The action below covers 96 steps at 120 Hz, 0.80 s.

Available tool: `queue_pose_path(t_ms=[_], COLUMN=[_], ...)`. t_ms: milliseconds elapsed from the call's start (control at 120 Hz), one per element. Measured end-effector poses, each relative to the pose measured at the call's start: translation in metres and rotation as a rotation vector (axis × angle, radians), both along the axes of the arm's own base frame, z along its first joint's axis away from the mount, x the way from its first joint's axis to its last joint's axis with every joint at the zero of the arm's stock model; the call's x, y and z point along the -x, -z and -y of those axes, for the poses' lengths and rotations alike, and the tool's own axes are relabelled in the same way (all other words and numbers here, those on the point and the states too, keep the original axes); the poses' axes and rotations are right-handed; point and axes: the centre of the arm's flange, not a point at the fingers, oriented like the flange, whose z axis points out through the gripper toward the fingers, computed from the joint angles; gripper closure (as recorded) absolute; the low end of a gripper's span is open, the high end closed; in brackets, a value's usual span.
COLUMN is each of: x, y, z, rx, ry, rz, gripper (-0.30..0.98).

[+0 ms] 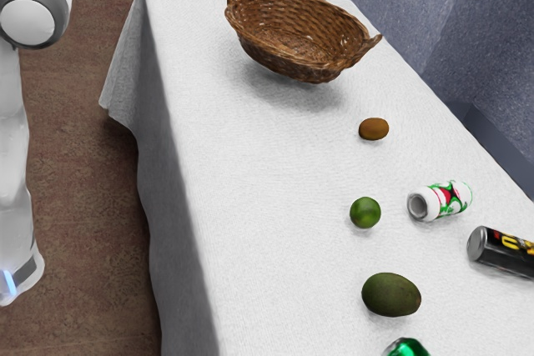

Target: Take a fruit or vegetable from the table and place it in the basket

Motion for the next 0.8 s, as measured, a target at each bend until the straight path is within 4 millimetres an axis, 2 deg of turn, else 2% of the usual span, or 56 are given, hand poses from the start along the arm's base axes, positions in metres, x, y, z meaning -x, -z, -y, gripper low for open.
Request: queue_pose_path(t_ms=[517, 800], x=[-0.0017, -0.0090], y=[-0.0008, -0.0035], z=[0.0000, 0.0001], rx=[0.000, 0.000], ry=[0.000, 0.000], rz=[0.010, 0.038], gripper=[0.00, 0.00])
